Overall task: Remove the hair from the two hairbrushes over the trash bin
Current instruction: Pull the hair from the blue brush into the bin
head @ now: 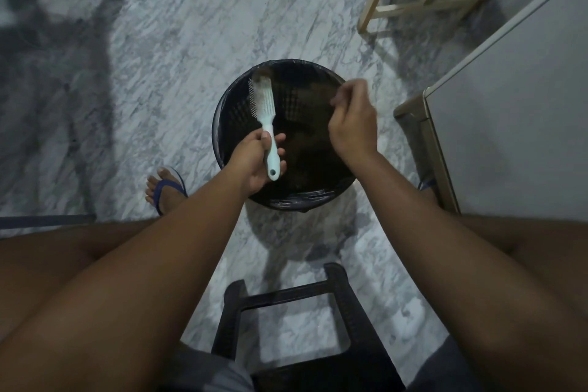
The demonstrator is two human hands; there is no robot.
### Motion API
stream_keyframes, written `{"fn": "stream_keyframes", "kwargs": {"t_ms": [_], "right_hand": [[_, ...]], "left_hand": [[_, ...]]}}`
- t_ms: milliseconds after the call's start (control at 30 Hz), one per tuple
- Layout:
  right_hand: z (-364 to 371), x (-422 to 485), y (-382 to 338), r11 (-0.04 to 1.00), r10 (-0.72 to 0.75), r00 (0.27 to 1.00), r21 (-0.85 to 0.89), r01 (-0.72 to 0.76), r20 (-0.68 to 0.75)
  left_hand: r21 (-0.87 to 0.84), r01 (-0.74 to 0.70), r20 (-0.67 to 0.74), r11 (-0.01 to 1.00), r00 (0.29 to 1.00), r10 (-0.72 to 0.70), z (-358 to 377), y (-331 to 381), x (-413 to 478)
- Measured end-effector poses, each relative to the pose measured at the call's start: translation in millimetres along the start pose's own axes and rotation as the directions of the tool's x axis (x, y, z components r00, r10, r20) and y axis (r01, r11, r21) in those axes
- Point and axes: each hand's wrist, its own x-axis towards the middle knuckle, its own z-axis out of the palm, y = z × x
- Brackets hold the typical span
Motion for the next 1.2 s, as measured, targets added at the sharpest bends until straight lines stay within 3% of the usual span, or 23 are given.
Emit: {"fn": "stream_keyframes", "kwargs": {"t_ms": [33, 100, 167, 267, 367, 533, 700, 833, 900, 967, 1000, 1067, 1133, 1200], "right_hand": [[1, 2, 6, 0.985, 0.105, 0.981, -0.151, -0.080, 0.163], [2, 2, 14, 0.915, 0.319, 0.864, -0.365, -0.173, 0.389], [4, -1, 14, 0.929, 0.305, 0.857, -0.329, -0.170, 0.416], [11, -2, 1, 0.991, 0.110, 0.955, -0.102, -0.085, 0.276], [20, 0, -12, 1.000, 0.006, 0.983, -0.014, -0.003, 0.186], [26, 1, -19, 0.993, -0.026, 0.982, -0.109, 0.047, 0.186], [25, 6, -18, 0.996, -0.037, 0.996, -0.081, 0.044, 0.087], [16, 9, -19, 0.992, -0.100, 0.985, 0.066, 0.110, -0.142], [8, 11, -21, 0.981, -0.106, 0.942, 0.124, 0.152, -0.317], [2, 15, -19, 0.982, -0.082, 0.915, 0.123, 0.142, -0.395], [2, 18, -14, 0.990, -0.048, 0.936, 0.105, 0.089, -0.349], [4, 21, -2, 0.994, 0.112, 0.990, -0.005, -0.113, -0.087], [7, 17, 5, 0.953, 0.284, 0.945, -0.153, -0.260, 0.163], [9, 13, 2, 0.944, 0.324, 0.914, -0.143, -0.296, 0.244]], "left_hand": [[0.024, -0.009, 0.016, 1.000, 1.000, 0.009, -2, 0, -1], [0.073, -0.025, 0.050, 0.997, 0.999, 0.021, -3, 1, -3], [0.114, -0.037, 0.083, 0.993, 0.996, 0.028, -2, 1, -6], [0.121, -0.045, 0.124, 0.992, 0.992, 0.030, 1, 0, -8], [0.082, -0.031, 0.181, 0.996, 0.983, 0.016, 5, -2, -8], [0.081, -0.019, 0.332, 0.996, 0.943, -0.009, 5, -6, -9], [0.025, 0.032, 0.327, 0.999, 0.944, -0.039, 3, -9, -10], [-0.089, 0.040, 0.262, 0.995, 0.965, -0.015, 3, -9, -8], [-0.135, 0.029, 0.213, 0.990, 0.977, 0.000, -1, -8, -5], [-0.148, 0.009, 0.186, 0.989, 0.982, 0.019, -5, -8, -3], [-0.143, 0.004, 0.187, 0.990, 0.982, 0.023, -6, -7, -3], [-0.121, -0.001, 0.206, 0.993, 0.978, 0.026, -8, -6, -5], [-0.095, -0.004, 0.228, 0.995, 0.973, 0.025, -6, -6, -7], [-0.083, 0.003, 0.253, 0.997, 0.967, 0.018, -3, -6, -10]]}}
